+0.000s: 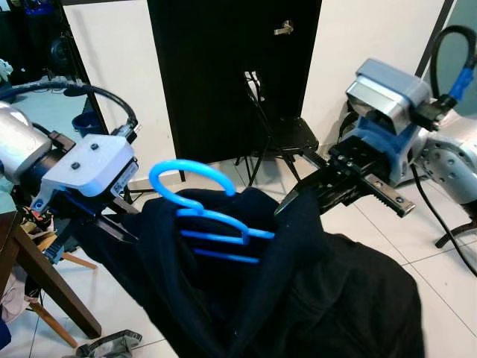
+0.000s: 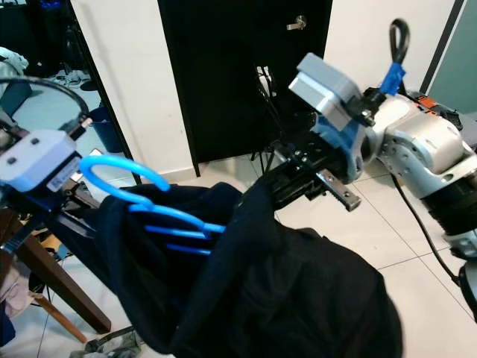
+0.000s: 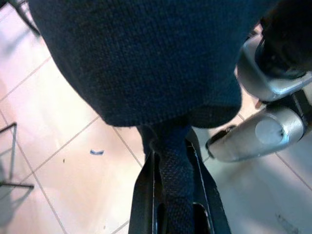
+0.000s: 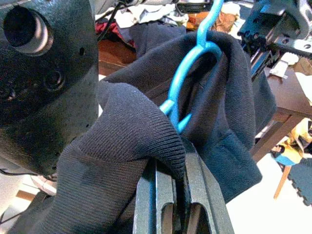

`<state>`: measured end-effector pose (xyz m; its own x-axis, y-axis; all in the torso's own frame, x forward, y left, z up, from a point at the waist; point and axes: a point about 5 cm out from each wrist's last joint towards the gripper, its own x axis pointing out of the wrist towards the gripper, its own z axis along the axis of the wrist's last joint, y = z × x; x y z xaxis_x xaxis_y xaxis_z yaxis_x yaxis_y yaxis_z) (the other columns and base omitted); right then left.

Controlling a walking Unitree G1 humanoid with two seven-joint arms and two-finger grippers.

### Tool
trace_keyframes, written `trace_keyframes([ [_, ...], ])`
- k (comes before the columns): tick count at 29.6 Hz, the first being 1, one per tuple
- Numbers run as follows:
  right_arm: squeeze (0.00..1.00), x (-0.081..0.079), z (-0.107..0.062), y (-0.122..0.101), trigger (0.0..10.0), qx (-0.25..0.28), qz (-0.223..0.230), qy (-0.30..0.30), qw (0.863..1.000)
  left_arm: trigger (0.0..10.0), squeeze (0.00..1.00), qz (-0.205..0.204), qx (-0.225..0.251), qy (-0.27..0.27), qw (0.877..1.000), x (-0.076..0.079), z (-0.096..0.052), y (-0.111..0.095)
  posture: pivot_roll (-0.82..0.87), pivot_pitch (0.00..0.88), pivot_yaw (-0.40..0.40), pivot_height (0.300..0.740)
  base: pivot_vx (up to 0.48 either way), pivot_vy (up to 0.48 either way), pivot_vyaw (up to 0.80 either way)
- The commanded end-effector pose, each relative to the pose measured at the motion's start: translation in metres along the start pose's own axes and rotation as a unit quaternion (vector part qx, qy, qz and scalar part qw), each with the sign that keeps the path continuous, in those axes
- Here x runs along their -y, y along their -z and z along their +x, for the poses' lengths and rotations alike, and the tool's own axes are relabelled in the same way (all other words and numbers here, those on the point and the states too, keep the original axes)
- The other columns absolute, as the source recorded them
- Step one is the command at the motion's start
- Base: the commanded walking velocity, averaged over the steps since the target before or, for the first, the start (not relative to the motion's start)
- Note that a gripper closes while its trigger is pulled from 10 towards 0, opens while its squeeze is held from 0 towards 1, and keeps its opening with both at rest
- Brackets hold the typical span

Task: Hang hanger

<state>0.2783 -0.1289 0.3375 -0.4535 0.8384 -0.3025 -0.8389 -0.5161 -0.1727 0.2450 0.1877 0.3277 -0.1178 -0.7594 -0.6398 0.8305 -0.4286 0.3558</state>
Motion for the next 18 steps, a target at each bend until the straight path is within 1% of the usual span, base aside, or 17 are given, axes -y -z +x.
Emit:
trace_keyframes([
  [1,0.0,0.014,0.005,0.008,0.0,-0.037,-0.033,0.008,0.999,10.0,0.0,0.016,0.027,0.018,0.999,0.0,0.002,-0.01,-0.05,0.0,-0.001,0.74,0.0,0.0,0.0],
  [2,0.0,0.014,0.005,0.008,0.0,-0.037,-0.033,0.008,0.999,10.0,0.0,0.016,0.027,0.018,0.999,0.0,0.002,-0.01,-0.05,0.0,-0.001,0.74,0.0,0.0,0.0],
  [3,0.0,0.025,0.002,0.018,0.0,-0.058,-0.049,0.038,0.996,10.0,0.0,0.012,0.032,0.015,0.999,0.001,-0.001,-0.01,-0.05,0.0,0.0,0.74,0.0,0.0,0.0],
  [4,0.0,0.032,0.0,0.023,0.0,-0.063,-0.047,0.06,0.995,10.0,0.0,0.008,0.034,0.015,0.999,0.002,-0.002,-0.01,-0.05,0.0,0.0,0.74,0.0,0.0,0.0],
  [6,0.0,0.036,-0.002,0.025,0.0,-0.064,-0.043,0.073,0.994,10.0,0.0,0.006,0.035,0.016,0.999,0.003,-0.002,-0.01,-0.05,0.0,0.0,0.74,0.0,0.0,0.0],
  [7,0.0,0.044,-0.005,0.031,0.0,-0.07,-0.041,0.115,0.99,10.0,0.0,0.004,0.035,0.015,0.999,0.004,-0.002,-0.01,-0.06,0.0,0.0,0.74,0.0,0.0,0.0],
  [8,0.0,0.044,-0.005,0.031,0.0,-0.07,-0.041,0.115,0.99,10.0,0.0,0.004,0.035,0.015,0.999,0.004,-0.002,-0.01,-0.06,0.0,0.0,0.74,0.0,0.0,0.0],
  [9,0.0,0.051,-0.008,0.037,0.0,-0.075,-0.033,0.16,0.984,10.0,0.0,0.004,0.032,0.012,0.999,0.004,-0.003,-0.008,-0.06,0.0,0.002,0.74,0.0,0.0,0.0],
  [10,0.0,0.051,-0.008,0.037,0.0,-0.075,-0.033,0.16,0.984,10.0,0.0,0.004,0.032,0.012,0.999,0.004,-0.003,-0.008,-0.06,0.0,0.002,0.74,0.0,0.0,0.0],
  [11,0.0,0.059,-0.012,0.048,1.8,-0.09,-0.021,0.223,0.971,10.0,0.0,0.003,0.03,0.007,1.0,0.002,-0.003,-0.005,-0.06,0.0,0.006,0.74,0.0,0.0,0.0],
  [12,0.0,0.059,-0.012,0.048,1.8,-0.09,-0.021,0.223,0.971,10.0,0.0,0.003,0.03,0.007,1.0,0.002,-0.003,-0.005,-0.06,0.0,0.006,0.74,0.0,0.0,0.0],
  [13,0.74,0.06,-0.012,0.053,9.5,-0.094,-0.007,0.236,0.967,10.0,0.0,0.004,0.033,-0.001,0.999,-0.001,-0.003,-0.003,-0.06,0.0,0.007,0.74,0.0,0.0,0.0],
  [14,0.74,0.06,-0.012,0.053,9.5,-0.094,-0.007,0.236,0.967,10.0,0.0,0.004,0.033,-0.001,0.999,-0.001,-0.003,-0.003,-0.06,0.0,0.007,0.74,0.0,0.0,0.0],
  [15,1.0,0.06,-0.012,0.056,10.0,-0.096,0.001,0.241,0.966,10.0,0.0,0.004,0.036,-0.006,0.999,-0.004,-0.003,-0.002,-0.06,0.0,0.007,0.74,0.0,0.0,0.0],
  [16,1.0,0.06,-0.012,0.056,10.0,-0.096,0.001,0.241,0.966,10.0,0.0,0.004,0.036,-0.006,0.999,-0.004,-0.003,-0.002,-0.06,0.0,0.007,0.74,0.0,0.0,0.0],
  [17,1.0,0.059,-0.012,0.066,10.0,-0.101,0.016,0.253,0.962,10.0,0.0,0.006,0.04,-0.024,0.999,-0.01,-0.004,0.002,-0.07,0.0,0.011,0.74,0.0,0.0,0.0],
  [18,1.0,0.059,-0.012,0.066,10.0,-0.101,0.016,0.253,0.962,10.0,0.0,0.006,0.04,-0.024,0.999,-0.01,-0.004,0.002,-0.07,0.0,0.011,0.74,0.0,0.0,0.0],
])
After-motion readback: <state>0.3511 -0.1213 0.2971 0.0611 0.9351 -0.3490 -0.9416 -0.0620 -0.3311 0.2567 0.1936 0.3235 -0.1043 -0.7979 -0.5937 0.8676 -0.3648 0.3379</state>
